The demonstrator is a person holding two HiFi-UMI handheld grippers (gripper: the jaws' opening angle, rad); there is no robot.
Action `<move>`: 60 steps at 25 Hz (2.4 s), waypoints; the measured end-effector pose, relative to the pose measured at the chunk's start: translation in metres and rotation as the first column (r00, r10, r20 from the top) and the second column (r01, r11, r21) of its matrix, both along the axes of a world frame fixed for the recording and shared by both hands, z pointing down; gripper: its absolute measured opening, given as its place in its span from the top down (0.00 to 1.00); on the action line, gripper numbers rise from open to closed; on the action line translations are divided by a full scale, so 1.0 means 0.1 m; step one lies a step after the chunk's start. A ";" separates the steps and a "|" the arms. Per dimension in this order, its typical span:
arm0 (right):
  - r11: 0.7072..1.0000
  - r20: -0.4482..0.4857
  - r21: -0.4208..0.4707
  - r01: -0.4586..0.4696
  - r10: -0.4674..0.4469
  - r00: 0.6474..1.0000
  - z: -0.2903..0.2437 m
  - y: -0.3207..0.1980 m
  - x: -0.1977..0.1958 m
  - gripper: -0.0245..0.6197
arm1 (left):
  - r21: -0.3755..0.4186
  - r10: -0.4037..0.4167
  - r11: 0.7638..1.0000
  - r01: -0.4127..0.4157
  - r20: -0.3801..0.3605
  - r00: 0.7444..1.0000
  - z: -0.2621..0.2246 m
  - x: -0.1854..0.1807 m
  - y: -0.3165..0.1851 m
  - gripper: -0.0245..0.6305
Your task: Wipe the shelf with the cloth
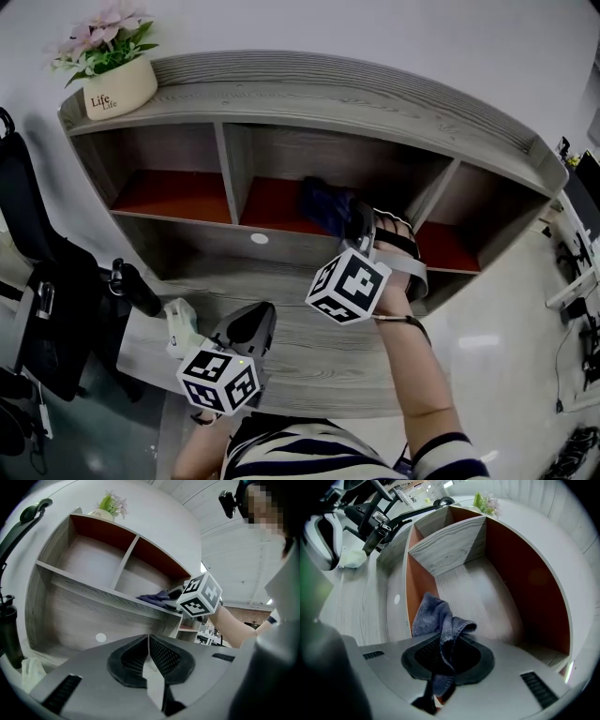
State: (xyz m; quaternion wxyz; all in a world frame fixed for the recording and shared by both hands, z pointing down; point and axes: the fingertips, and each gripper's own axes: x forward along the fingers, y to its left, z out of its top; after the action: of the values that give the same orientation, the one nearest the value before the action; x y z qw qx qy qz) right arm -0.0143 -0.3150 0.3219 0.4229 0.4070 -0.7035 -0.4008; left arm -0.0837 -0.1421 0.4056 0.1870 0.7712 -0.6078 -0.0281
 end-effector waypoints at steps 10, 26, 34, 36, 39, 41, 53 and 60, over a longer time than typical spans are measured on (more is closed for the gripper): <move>0.991 -0.166 0.101 -0.088 0.104 0.981 -0.04 0.06 0.35 0.85 | 0.000 0.077 0.997 -0.077 -0.003 0.997 0.02 0.20 -0.09 0.93; 0.987 -0.122 0.055 -0.151 0.157 0.980 -0.02 0.32 0.84 0.85 | 0.013 0.175 0.984 -0.175 -0.018 0.984 0.02 0.47 -0.19 0.93; 0.987 0.095 -0.006 -0.159 0.159 0.983 -0.14 0.45 1.10 0.85 | 0.012 0.188 0.982 -0.187 -0.022 0.982 0.03 0.51 -0.19 0.93; 0.991 0.204 -0.035 -0.132 0.137 0.969 -0.23 0.51 1.18 0.85 | 0.013 0.186 0.982 -0.186 -0.024 0.982 0.02 0.50 -0.19 0.93; 0.993 0.366 -0.075 -0.087 0.109 0.924 -0.40 0.62 1.33 0.85 | 0.017 0.189 0.982 -0.189 -0.022 0.982 0.01 0.53 -0.20 0.93; 0.994 0.429 -0.086 -0.070 0.100 0.898 -0.51 0.68 1.45 0.85 | 0.017 0.192 0.981 -0.192 -0.020 0.981 0.00 0.55 -0.21 0.93; 0.994 0.637 -0.080 -0.077 0.111 0.763 -0.91 0.77 2.17 0.85 | 0.018 0.206 0.978 -0.206 -0.006 0.979 -0.02 0.71 -0.23 0.93; 0.999 0.699 0.010 0.045 -0.040 0.714 -1.25 0.88 2.00 0.85 | 0.018 0.170 0.985 -0.170 -0.004 0.985 -0.03 0.63 -0.20 0.93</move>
State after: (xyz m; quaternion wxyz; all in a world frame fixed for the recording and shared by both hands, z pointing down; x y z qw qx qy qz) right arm 0.1859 -0.2269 0.1965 0.1182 0.5104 -0.8217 -0.2244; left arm -0.0205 -0.1626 0.4029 0.1835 0.8219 -0.5389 -0.0196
